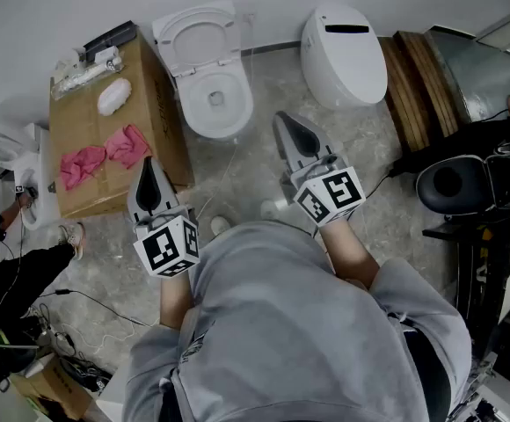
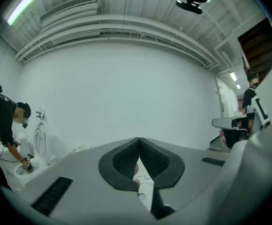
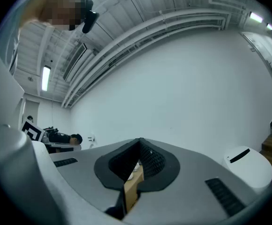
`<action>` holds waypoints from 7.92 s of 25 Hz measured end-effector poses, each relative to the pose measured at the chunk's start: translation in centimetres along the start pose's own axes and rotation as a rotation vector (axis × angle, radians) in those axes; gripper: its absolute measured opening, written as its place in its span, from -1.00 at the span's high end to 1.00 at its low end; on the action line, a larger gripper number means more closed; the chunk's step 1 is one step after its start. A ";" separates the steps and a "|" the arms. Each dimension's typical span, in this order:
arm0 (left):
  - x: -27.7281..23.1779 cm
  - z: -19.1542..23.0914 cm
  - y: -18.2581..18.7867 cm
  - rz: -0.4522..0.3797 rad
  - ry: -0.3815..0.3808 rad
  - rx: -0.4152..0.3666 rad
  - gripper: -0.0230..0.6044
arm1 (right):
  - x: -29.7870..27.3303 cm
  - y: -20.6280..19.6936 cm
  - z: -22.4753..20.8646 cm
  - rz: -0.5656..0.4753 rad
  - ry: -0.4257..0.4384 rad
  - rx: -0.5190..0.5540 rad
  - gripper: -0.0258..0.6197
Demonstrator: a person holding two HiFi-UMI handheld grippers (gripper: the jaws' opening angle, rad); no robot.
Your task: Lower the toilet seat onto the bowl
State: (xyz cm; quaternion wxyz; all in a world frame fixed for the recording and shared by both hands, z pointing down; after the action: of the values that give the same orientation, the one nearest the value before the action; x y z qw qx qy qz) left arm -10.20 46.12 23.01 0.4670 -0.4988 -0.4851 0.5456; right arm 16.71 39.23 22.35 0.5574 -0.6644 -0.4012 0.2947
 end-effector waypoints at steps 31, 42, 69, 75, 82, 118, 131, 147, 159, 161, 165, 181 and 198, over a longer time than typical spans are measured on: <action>-1.2 -6.5 0.1 0.020 0.114 -0.018 0.93 | 0.9 0.9 -7.6 0.010 0.059 0.017 0.92; -3.8 -3.4 -0.2 -0.002 0.063 -0.012 0.93 | -2.2 -0.1 -5.9 -0.001 0.025 0.040 0.92; -20.1 11.8 1.3 -0.001 -0.082 0.006 0.93 | -21.9 -0.5 -0.8 0.020 -0.103 0.107 0.92; -21.9 13.0 1.0 0.007 -0.100 0.020 0.93 | -23.8 -1.1 -0.7 0.043 -0.119 0.116 0.92; -23.7 12.5 0.6 0.021 -0.088 0.029 0.93 | -25.7 -1.6 -2.0 0.074 -0.107 0.112 0.92; -40.7 3.5 3.3 0.049 0.110 -0.030 0.93 | -40.0 -4.1 -22.2 0.235 0.055 0.259 0.92; -44.0 9.1 2.7 0.049 0.056 -0.006 0.93 | -45.7 -6.1 -19.6 0.297 0.091 0.353 0.92; -47.9 13.4 1.2 0.078 0.023 0.030 0.93 | -52.9 -11.5 -17.7 0.394 0.146 0.401 0.72; -49.8 14.3 -0.4 0.115 0.025 0.025 0.93 | -55.2 -14.7 -17.8 0.463 0.215 0.435 0.62; -50.1 14.4 -0.8 0.123 0.026 0.022 0.93 | -55.6 -15.5 -17.8 0.476 0.229 0.445 0.61; -50.4 14.6 -1.3 0.136 0.036 0.022 0.93 | -56.3 -16.9 -17.9 0.501 0.260 0.465 0.60; -50.7 15.7 -3.9 0.189 0.082 0.030 0.93 | -57.9 -24.0 -18.5 0.626 0.377 0.591 0.55; -50.5 15.3 -4.9 0.193 0.084 0.047 0.93 | -58.5 -27.0 -18.9 0.687 0.407 0.645 0.61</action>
State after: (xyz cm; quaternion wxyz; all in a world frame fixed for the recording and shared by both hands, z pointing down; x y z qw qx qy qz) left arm -22.02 -4.53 32.97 0.4438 -0.5548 -0.4017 0.5778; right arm -2.44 -19.15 49.40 0.6719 -0.5959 0.0680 0.4345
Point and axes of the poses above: the fingertips, and each gripper's own axes: x backward along the fingers, z to its left, y out of its top, the point moved 6 cm from there along x, backward along the fingers, and after that the axes turned 6 degrees about -y, right-handed, at the moved point
